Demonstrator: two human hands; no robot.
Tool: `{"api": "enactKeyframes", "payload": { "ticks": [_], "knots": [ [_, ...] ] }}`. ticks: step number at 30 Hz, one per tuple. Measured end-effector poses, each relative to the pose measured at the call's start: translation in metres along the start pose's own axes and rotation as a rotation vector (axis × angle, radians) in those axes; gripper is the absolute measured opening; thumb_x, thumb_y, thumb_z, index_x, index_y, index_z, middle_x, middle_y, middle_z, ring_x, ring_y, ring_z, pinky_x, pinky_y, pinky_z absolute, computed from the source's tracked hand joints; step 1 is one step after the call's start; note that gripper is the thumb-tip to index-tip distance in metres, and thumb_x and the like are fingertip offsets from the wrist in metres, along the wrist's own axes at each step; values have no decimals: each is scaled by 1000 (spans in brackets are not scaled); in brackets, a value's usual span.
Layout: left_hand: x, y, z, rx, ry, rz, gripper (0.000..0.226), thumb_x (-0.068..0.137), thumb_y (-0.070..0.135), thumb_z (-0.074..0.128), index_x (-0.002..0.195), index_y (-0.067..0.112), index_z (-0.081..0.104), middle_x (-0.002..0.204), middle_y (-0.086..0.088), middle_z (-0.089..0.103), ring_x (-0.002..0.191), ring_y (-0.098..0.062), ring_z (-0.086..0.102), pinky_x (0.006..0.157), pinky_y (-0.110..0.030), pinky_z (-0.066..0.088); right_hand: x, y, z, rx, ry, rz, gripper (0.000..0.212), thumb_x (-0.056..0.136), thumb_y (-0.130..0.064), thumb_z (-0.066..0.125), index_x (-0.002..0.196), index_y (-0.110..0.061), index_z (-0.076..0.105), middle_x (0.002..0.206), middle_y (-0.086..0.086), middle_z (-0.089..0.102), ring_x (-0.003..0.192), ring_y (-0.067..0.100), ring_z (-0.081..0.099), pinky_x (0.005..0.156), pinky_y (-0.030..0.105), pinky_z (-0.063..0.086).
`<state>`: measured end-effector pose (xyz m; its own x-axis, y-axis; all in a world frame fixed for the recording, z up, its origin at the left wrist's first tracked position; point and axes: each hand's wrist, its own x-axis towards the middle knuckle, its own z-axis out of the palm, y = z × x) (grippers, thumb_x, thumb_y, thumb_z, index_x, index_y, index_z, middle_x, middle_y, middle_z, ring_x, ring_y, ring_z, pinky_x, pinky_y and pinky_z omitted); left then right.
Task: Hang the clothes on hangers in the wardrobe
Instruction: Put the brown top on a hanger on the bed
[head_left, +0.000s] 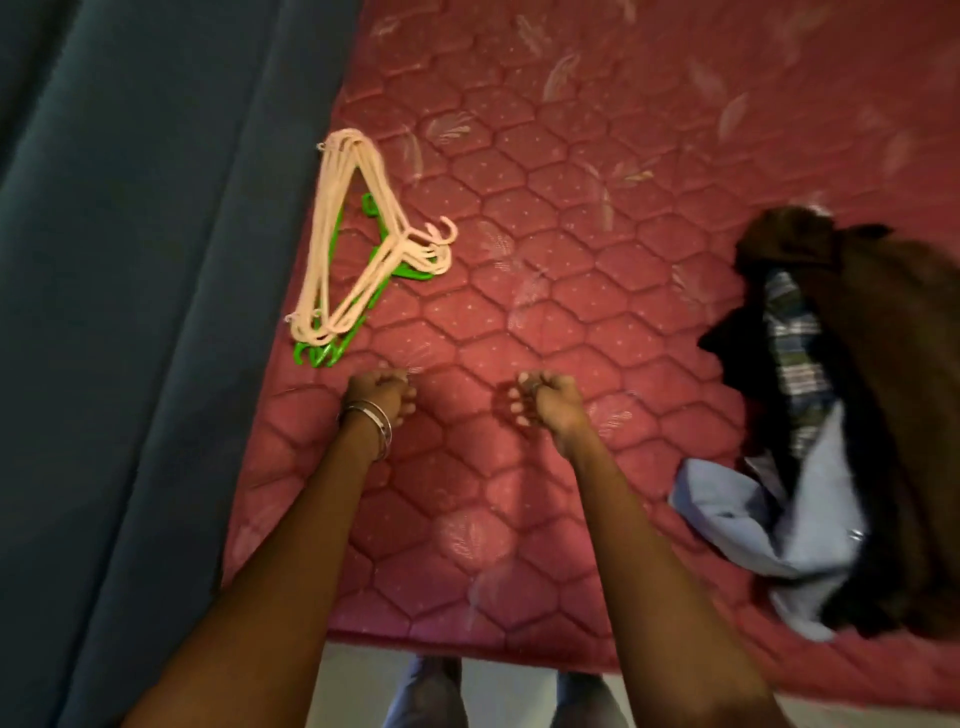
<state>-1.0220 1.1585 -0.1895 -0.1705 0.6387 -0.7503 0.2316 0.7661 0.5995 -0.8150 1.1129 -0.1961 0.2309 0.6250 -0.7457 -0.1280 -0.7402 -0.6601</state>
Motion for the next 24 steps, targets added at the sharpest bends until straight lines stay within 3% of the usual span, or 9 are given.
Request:
{"api": "enactKeyframes", "payload": {
  "ticks": [4,6,8,10,14,18,20,22,24],
  "knots": [
    [-44,2,83,51,-109,20,22,92,8,49,76,22,53,71,3,63,36,2,55,51,-19,39,-31,17,-112,34,190,-64,30,97,0,47,71,-13,54,49,-6,58,35,0,48,35,14,38],
    [-62,3,119,68,-131,22,21,92,9,50,77,23,54,74,3,63,38,2,57,50,-20,40,-37,28,-171,-59,323,-98,31,91,10,46,66,-6,56,44,-8,56,38,0,50,43,17,43],
    [-83,1,162,69,-139,26,21,93,8,50,78,22,53,73,2,62,37,1,56,51,-21,41,-49,30,-237,-266,455,-84,18,87,4,54,78,-2,69,66,4,69,65,16,64,66,32,52],
    [-101,2,199,81,-150,29,22,93,6,49,79,21,53,70,1,62,36,1,56,49,-20,41,-59,32,-298,-446,674,-78,17,86,-5,60,98,-4,72,96,20,70,95,35,64,86,39,47],
    [-136,4,274,139,-168,54,21,93,5,50,79,20,54,48,10,63,36,1,54,41,-14,40,-85,30,-403,-669,1048,-154,43,85,-19,67,124,-7,56,120,24,53,114,41,46,95,43,32],
    [-170,1,343,177,-216,33,21,94,6,50,79,20,53,58,8,63,35,0,53,46,-17,38,-86,45,-469,-892,762,119,79,83,-52,65,145,-18,31,143,19,32,130,42,31,103,54,28],
    [-184,-1,366,172,-226,32,21,93,4,49,79,19,53,61,5,63,35,-1,53,49,-19,37,-84,46,-485,-922,697,122,56,92,-43,57,140,-19,42,141,15,40,128,37,38,104,55,28],
    [-196,-2,382,166,-249,28,21,93,3,50,80,19,55,54,8,64,36,-2,53,50,-20,37,-86,38,-492,-862,865,-20,30,96,-25,52,122,-11,60,120,15,58,111,34,53,96,48,35],
    [-203,4,391,163,-264,37,20,93,3,50,82,19,56,51,10,64,37,-2,54,48,-18,38,-92,27,-488,-733,1060,-259,24,95,-17,51,105,-2,67,97,18,64,88,37,61,78,40,42]
  ]
}}
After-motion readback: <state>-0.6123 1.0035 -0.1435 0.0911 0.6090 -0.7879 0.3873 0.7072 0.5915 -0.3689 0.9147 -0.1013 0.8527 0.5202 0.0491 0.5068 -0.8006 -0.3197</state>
